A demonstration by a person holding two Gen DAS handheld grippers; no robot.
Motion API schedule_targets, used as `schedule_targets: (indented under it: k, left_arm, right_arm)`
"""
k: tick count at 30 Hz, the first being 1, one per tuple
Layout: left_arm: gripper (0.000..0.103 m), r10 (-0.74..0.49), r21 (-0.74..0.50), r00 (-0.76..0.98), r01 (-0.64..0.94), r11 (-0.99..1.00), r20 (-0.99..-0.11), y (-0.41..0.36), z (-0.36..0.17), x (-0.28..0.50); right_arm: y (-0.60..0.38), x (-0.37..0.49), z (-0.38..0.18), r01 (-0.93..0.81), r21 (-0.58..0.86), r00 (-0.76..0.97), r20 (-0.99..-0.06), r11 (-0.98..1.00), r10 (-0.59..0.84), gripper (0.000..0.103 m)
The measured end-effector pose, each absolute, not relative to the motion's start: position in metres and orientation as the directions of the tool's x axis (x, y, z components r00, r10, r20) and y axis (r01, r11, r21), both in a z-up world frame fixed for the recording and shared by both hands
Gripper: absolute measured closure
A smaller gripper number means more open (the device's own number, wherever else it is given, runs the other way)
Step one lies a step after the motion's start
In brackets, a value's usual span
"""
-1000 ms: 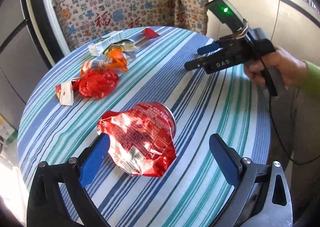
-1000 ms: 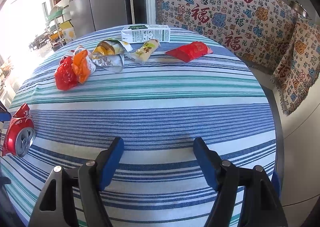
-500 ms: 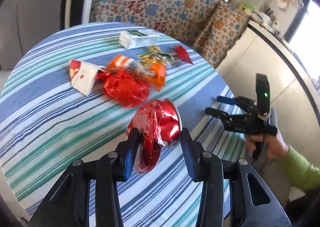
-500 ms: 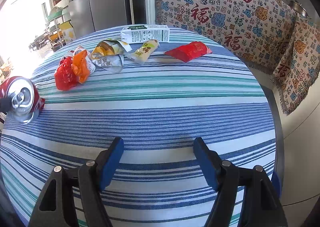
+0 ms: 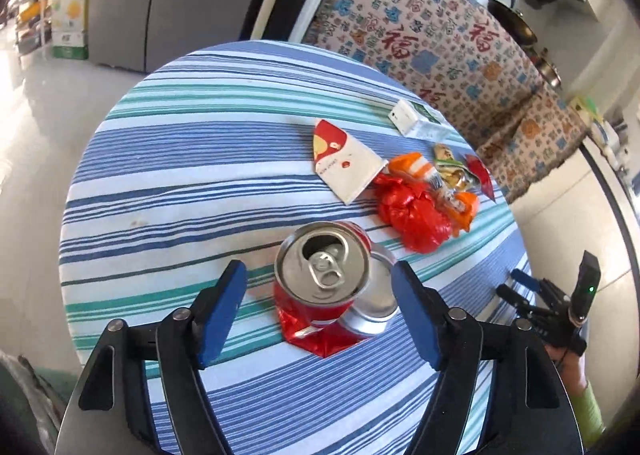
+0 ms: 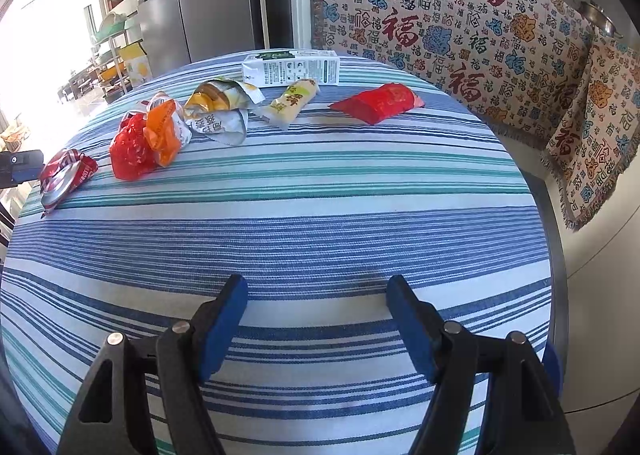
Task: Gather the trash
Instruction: 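Hold the red can in the left tool while the right tool grasps the red snack wrapper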
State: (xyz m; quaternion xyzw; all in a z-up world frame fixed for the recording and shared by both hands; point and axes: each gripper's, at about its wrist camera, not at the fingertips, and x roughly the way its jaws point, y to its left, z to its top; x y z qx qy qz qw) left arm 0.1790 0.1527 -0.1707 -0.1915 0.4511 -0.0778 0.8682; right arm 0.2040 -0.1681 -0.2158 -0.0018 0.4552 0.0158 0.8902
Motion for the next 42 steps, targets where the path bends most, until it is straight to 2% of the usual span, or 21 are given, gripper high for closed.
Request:
schedule_targets:
  k: [1, 3, 10, 11, 13, 14, 15, 21, 24, 29, 33, 35, 36, 37, 42]
  left_arm:
    - [0.018, -0.314, -0.407, 0.588, -0.029, 0.913, -0.745, 0.154, -0.169, 0.176]
    - [0.005, -0.321, -0.401, 0.600, 0.000, 0.916, -0.732, 0.150, -0.169, 0.173]
    - [0.005, -0.224, -0.197, 0.617, 0.112, 0.974, -0.755, 0.109, -0.170, 0.183]
    - [0.006, -0.218, -0.181, 0.616, 0.123, 0.976, -0.756, 0.106, -0.171, 0.186]
    - [0.018, -0.202, -0.151, 0.603, 0.135, 0.979, -0.771, 0.098, -0.174, 0.193]
    - [0.037, -0.193, -0.139, 0.595, 0.136, 0.981, -0.780, 0.096, -0.176, 0.196]
    - [0.046, -0.197, -0.145, 0.585, 0.135, 0.980, -0.787, 0.095, -0.177, 0.198]
    - [0.047, -0.176, -0.169, 0.647, 0.073, 0.983, -0.742, 0.092, -0.171, 0.187]
    - [0.047, -0.136, -0.153, 0.656, 0.033, 0.988, -0.742, 0.089, -0.177, 0.188]
    - [0.047, -0.171, -0.205, 0.657, 0.026, 0.978, -0.734, 0.090, -0.177, 0.191]
    - [0.047, -0.175, -0.192, 0.645, 0.044, 0.980, -0.744, 0.084, -0.181, 0.192]
    - [0.046, -0.174, -0.176, 0.642, 0.061, 0.982, -0.747, 0.080, -0.180, 0.191]
    - [0.047, -0.174, -0.169, 0.641, 0.069, 0.983, -0.748, 0.079, -0.181, 0.190]
    - [0.046, -0.175, -0.166, 0.640, 0.075, 0.983, -0.748, 0.078, -0.180, 0.189]
    - [0.047, -0.198, -0.185, 0.629, 0.088, 0.979, -0.752, 0.077, -0.178, 0.185]
  right_arm:
    - [-0.168, 0.204, -0.216, -0.029, 0.011, 0.585, -0.810, 1.000, 0.026, 0.028]
    - [-0.168, 0.204, -0.216, -0.029, 0.009, 0.586, -0.810, 1.000, 0.025, 0.028]
    - [-0.168, 0.205, -0.215, -0.033, 0.012, 0.579, -0.815, 0.999, 0.029, 0.029]
    - [-0.170, 0.205, -0.214, -0.030, 0.015, 0.578, -0.816, 0.999, 0.030, 0.030]
    - [-0.174, 0.205, -0.211, -0.022, 0.036, 0.577, -0.816, 0.999, 0.042, 0.030]
    - [-0.178, 0.206, -0.210, -0.014, 0.040, 0.578, -0.815, 0.999, 0.041, 0.030]
    - [-0.181, 0.206, -0.208, -0.004, 0.043, 0.583, -0.812, 0.999, 0.037, 0.030]
    - [-0.218, 0.220, -0.198, 0.097, 0.032, 0.614, -0.788, 0.995, -0.034, 0.030]
    - [-0.239, 0.254, -0.195, 0.158, 0.126, 0.594, -0.805, 0.979, 0.008, 0.030]
    - [-0.246, 0.327, -0.187, 0.247, 0.271, 0.581, -0.810, 0.931, 0.082, 0.030]
    - [-0.241, 0.376, -0.205, 0.311, 0.200, 0.496, -0.868, 0.929, 0.021, 0.030]
    - [-0.241, 0.384, -0.218, 0.303, 0.179, 0.440, -0.897, 0.936, 0.029, 0.053]
    - [-0.239, 0.382, -0.215, 0.282, 0.127, 0.444, -0.896, 0.951, -0.012, 0.072]
    - [-0.237, 0.378, -0.214, 0.257, 0.114, 0.436, -0.900, 0.960, -0.010, 0.083]
    - [-0.218, 0.316, -0.214, 0.102, 0.076, 0.427, -0.904, 0.992, 0.025, 0.083]
